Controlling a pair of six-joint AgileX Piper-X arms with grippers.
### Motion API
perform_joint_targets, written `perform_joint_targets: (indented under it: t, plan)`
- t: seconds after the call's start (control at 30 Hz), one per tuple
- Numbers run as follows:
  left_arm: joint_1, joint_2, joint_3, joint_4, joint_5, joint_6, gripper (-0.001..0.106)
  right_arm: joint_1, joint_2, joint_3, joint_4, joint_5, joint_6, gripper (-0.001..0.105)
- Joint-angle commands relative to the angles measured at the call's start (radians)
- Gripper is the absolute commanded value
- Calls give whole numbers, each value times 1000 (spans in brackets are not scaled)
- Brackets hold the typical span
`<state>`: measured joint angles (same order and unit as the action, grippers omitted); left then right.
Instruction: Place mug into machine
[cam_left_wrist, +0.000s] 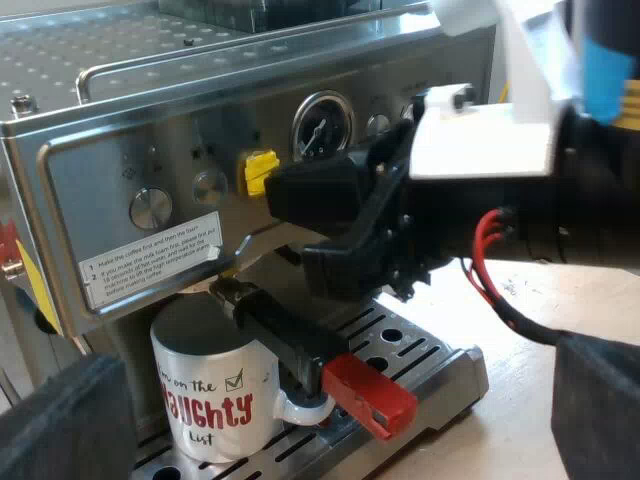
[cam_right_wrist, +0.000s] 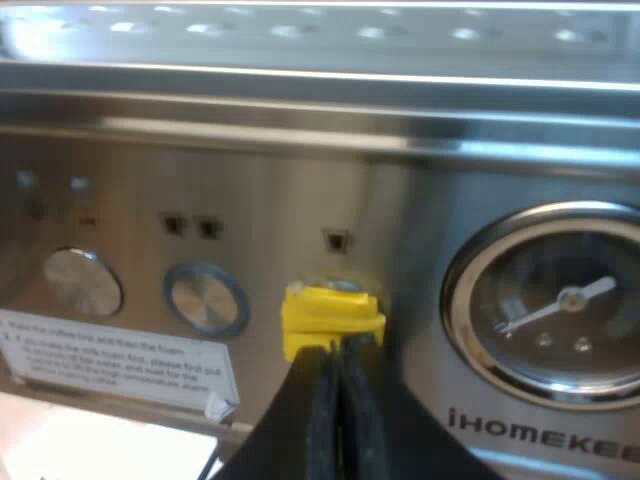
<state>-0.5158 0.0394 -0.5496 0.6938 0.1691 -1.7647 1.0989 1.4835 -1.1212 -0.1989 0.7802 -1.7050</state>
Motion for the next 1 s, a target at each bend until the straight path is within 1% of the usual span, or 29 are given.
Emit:
perform_joint_targets:
  t: [0.03, 0.27, 0.53, 0.73, 0.77, 0.83, 0.87, 0.93, 0.97, 1.0]
  plan:
    - [-5, -6, -7, -5, -1, -4, 85, -37, -3, -10, -6, -22, 12, 0]
    - [-5, -6, -7, -5, -1, -4, 85, -98, 1, -10, -3, -28, 44, 0]
    - [-5, -6, -7, -5, -1, -4, 85, -80, -6, -10, 20, -28, 44, 0]
    - [-5, -6, -7, -5, -1, 1, 85, 19, -84, -10, 199, -28, 54, 0]
    - [-5, -6, -7, -5, -1, 6, 85, 61, -111, -10, 263, -28, 80, 0]
    - [-5, -6, -7, -5, -1, 19, 85, 97, -135, -10, 313, -28, 103, 0]
    - [-5, -6, -7, -5, -1, 19, 85, 131, -161, -10, 364, -30, 118, 7]
    - [-5, -6, -7, -5, -1, 19, 85, 171, -189, -10, 403, -30, 133, 20]
    - [-5, -6, -7, -5, -1, 19, 85, 189, -203, -10, 421, -30, 143, 31]
    - [-5, -6, -7, -5, -1, 19, 85, 208, -218, -10, 434, -30, 149, 46]
